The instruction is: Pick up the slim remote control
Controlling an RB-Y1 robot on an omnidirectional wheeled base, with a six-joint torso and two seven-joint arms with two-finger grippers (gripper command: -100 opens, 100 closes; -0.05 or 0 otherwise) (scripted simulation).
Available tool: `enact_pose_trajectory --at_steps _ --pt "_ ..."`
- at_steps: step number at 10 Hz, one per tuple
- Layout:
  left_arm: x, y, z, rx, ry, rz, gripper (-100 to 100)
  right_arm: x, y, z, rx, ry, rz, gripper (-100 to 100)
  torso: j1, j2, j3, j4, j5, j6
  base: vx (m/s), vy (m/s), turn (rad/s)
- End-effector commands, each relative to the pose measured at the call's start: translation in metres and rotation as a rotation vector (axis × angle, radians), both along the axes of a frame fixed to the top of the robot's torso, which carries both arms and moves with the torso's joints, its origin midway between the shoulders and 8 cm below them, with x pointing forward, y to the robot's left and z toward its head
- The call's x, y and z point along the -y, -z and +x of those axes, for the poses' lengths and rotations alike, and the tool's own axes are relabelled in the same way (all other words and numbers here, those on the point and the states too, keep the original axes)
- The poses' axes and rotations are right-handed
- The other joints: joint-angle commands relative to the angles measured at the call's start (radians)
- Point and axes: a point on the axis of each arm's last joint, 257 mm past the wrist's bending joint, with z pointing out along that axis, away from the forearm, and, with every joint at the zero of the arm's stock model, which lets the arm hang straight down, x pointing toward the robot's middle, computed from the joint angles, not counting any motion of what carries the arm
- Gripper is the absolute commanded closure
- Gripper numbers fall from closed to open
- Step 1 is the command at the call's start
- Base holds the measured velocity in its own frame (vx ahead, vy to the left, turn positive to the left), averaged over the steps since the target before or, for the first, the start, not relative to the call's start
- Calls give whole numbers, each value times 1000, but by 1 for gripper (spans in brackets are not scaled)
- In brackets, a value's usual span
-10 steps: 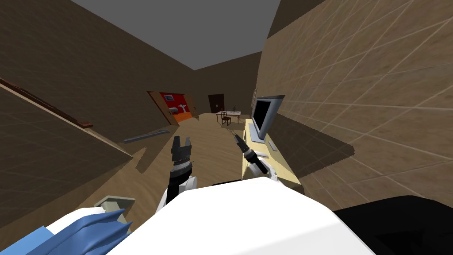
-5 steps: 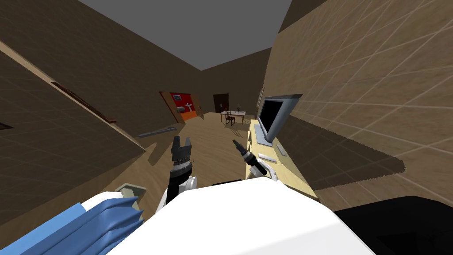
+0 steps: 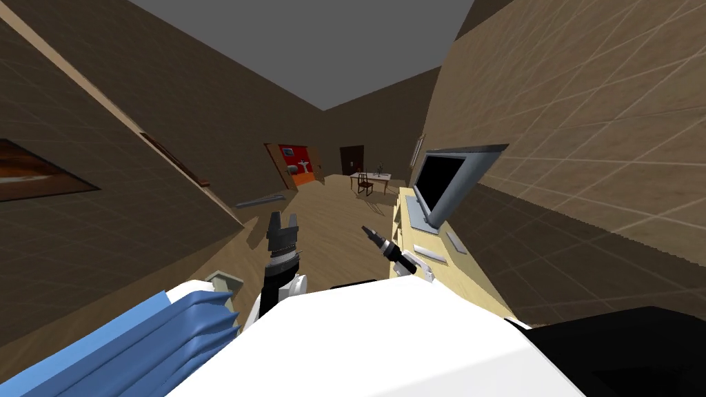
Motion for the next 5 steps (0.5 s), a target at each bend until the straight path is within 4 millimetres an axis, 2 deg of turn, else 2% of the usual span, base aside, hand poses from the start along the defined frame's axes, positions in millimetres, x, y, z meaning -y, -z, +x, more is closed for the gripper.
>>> enact_pose_trajectory --at_steps 1,2,3,4,5 --pt "0 0 0 0 0 0 0 5 33 -8 -26 -20 -103 -100 0 0 0 0 0 0 69 84 301" --pt "0 0 0 0 0 0 0 14 51 -7 -59 -3 -124 -100 1 -1 -1 0 0 -1 57 57 137" --pt "0 0 0 0 0 0 0 22 78 -17 -78 -23 -215 -100 0 0 0 0 0 0 46 75 277" --pt "0 0 0 0 0 0 0 31 91 -17 -102 -11 -233 -100 1 0 0 0 0 -1 39 53 127" --pt "0 0 0 0 0 0 0 32 92 -17 -104 -10 -234 -100 0 1 1 0 0 0 18 15 -34"
